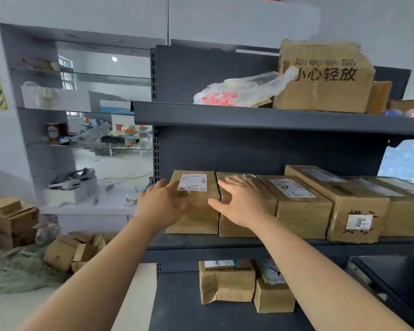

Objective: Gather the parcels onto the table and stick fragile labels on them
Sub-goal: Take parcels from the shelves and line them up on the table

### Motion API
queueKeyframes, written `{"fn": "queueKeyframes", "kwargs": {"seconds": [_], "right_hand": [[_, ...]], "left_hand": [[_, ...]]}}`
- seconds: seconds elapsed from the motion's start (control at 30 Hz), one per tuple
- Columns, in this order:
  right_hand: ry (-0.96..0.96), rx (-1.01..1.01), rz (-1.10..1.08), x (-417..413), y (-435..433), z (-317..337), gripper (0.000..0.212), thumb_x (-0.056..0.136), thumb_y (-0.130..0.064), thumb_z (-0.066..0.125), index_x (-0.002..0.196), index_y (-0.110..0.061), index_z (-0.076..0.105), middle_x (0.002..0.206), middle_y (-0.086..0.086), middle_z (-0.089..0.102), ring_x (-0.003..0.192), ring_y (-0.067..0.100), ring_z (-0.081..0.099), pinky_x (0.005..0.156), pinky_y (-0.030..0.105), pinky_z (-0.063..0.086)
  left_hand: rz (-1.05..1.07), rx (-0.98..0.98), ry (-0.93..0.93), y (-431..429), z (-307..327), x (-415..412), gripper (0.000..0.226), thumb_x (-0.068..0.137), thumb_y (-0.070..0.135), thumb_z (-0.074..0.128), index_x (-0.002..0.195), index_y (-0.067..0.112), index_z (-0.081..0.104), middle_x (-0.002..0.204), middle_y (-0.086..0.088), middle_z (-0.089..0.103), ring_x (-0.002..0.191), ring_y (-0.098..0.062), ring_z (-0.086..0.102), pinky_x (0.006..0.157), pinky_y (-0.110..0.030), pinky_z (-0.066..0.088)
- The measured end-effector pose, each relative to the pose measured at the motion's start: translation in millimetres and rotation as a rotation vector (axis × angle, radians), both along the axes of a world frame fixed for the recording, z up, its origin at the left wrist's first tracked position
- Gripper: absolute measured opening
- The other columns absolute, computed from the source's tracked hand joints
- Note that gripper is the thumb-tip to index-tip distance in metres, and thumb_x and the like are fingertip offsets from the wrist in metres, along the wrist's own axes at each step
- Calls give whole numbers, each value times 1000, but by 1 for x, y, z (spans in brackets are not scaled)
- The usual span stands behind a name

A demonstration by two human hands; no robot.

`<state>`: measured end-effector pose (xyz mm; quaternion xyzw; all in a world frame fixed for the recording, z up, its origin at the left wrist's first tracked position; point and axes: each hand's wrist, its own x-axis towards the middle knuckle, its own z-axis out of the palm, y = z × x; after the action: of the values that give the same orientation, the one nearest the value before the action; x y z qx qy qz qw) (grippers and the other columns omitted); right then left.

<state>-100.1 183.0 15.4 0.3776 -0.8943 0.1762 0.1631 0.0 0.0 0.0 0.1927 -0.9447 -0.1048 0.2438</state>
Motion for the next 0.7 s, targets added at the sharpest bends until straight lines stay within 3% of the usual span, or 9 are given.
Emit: {"fn": "queueKeyframes", "kwargs": {"seconds": [0.1,0.27,0.53,0.7], "right_hand": [[-21,32,-6,-1,-11,-1,67,87,-65,45,145,-32,36,154,-9,30,145,12,14,117,38,10],[48,93,-31,1,-23,-7,65,89,-67,40,144,-32,40,152,-10,34,145,13,17,118,37,5],[4,43,-57,30,-17,-5,59,90,-62,43,140,-32,45,151,-8,36,146,17,12,118,38,7],[24,12,19,56,-3,-7,60,89,-61,45,138,-27,49,146,-10,44,143,12,21,118,34,9]], "left_hand": [[-72,133,-19,-15,-6,-7,74,82,67,49,145,31,32,151,-4,34,135,-26,37,103,-42,41],[-193,247,32,-26,-14,-10,71,84,60,55,143,23,39,130,-3,57,109,-21,58,92,-32,48],[-224,319,98,-19,-14,19,71,82,59,60,141,24,42,131,-3,57,114,-22,56,95,-35,47],[-226,370,118,-3,-13,55,71,82,55,62,142,23,41,132,-1,55,114,-20,55,96,-34,47]]}}
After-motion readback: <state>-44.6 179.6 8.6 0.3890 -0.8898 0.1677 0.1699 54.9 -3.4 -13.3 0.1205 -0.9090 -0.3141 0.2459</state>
